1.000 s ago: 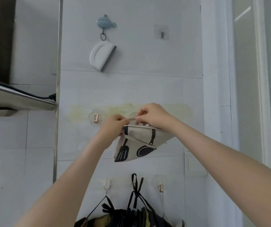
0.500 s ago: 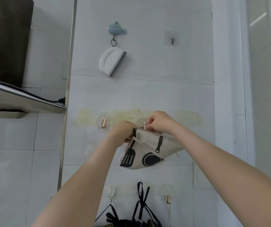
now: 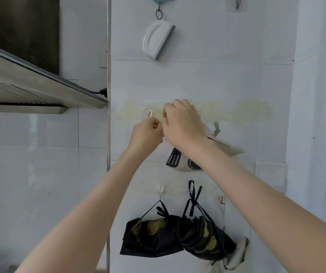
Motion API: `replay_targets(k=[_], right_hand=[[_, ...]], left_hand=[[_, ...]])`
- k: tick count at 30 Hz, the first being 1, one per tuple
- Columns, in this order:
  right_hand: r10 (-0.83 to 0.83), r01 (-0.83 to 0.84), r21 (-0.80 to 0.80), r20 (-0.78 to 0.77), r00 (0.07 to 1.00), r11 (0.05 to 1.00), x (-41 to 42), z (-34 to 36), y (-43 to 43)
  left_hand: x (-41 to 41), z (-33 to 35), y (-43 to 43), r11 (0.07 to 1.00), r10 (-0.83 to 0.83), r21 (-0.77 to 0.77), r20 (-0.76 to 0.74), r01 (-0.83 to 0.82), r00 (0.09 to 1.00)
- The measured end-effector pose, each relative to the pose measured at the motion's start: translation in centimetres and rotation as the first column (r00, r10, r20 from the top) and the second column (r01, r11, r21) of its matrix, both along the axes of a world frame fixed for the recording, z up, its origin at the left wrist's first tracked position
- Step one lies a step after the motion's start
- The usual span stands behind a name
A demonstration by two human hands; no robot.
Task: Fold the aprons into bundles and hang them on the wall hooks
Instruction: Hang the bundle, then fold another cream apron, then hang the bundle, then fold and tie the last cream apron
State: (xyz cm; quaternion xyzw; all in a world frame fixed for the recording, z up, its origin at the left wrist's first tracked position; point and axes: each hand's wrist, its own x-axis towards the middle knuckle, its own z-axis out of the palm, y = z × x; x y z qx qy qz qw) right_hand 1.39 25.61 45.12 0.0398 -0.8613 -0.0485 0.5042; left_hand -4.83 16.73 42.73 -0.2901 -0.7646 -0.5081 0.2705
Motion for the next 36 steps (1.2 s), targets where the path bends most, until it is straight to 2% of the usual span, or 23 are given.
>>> replay_targets(k=[2, 4, 6, 11, 13, 16, 18, 20, 26, 29, 32, 34, 36], right_hand=[[0.112, -0.112, -0.007, -0.008, 0.994, 0.994, -0.2, -1.6, -2.7], [0.233, -0.235, -0.024, -0.054, 0.971, 0.972, -0.3, -3.6, -5.2], [0.327, -0.331, -0.072, -0.055, 0.943, 0.941, -0.6, -5.9, -7.8], [0.406, -0.392, -0.109, 0.182, 0.896, 0.914, -3.1, -11.9, -15.1], [0.431, -0.413, -0.124, 0.313, 0.847, 0.902, -4.7, -14.6, -19.6], [0.461, -0.418, -0.199, 0.452, 0.764, 0.887, -7.5, -18.5, -25.3], [0.477, -0.397, -0.266, 0.549, 0.687, 0.878, -9.6, -21.4, -29.7], [0.496, -0.364, -0.339, 0.642, 0.584, 0.868, -12.1, -24.9, -34.9], [0.502, -0.266, -0.440, 0.829, 0.248, 0.858, -17.7, -36.0, -48.5], [0.510, -0.214, -0.484, 0.856, 0.084, 0.848, -19.2, -41.9, -54.2], [0.491, -0.204, -0.487, 0.871, -0.037, 0.849, -19.9, -46.6, -58.1], [0.472, -0.200, -0.482, 0.876, -0.100, 0.853, -20.4, -49.2, -60.2], [0.466, -0.173, -0.493, 0.867, -0.174, 0.852, -20.6, -51.9, -62.1]], left_hand=[[0.9, -1.0, -2.4, 0.985, 0.102, -0.125, -0.118, -0.116, 0.988], [1.5, -2.4, -4.9, 0.919, 0.209, -0.285, -0.235, -0.273, 0.949], [1.5, -4.3, -8.2, 0.845, 0.287, -0.390, -0.244, -0.365, 0.926], [-0.2, -10.3, -16.5, 0.763, 0.384, -0.546, -0.047, -0.346, 0.922], [-1.4, -13.6, -21.3, 0.751, 0.469, -0.570, 0.106, -0.333, 0.877], [-3.0, -18.4, -27.6, 0.847, 0.475, -0.433, 0.353, -0.310, 0.806], [-3.9, -21.8, -32.1, 0.899, 0.436, -0.284, 0.499, -0.334, 0.749], [-5.4, -25.3, -37.3, 0.876, 0.480, -0.269, 0.572, -0.400, 0.666], [-7.8, -37.4, -51.6, 0.701, 0.712, -0.573, 0.604, -0.424, 0.359], [-7.1, -43.8, -57.8, 0.594, 0.789, -0.658, 0.589, -0.464, 0.176], [-6.3, -48.7, -61.3, 0.524, 0.822, -0.742, 0.569, -0.419, 0.020], [-6.4, -51.2, -62.3, 0.478, 0.848, -0.800, 0.528, -0.361, -0.048], [-6.6, -53.6, -62.9, 0.424, 0.888, -0.860, 0.456, -0.283, -0.055]])
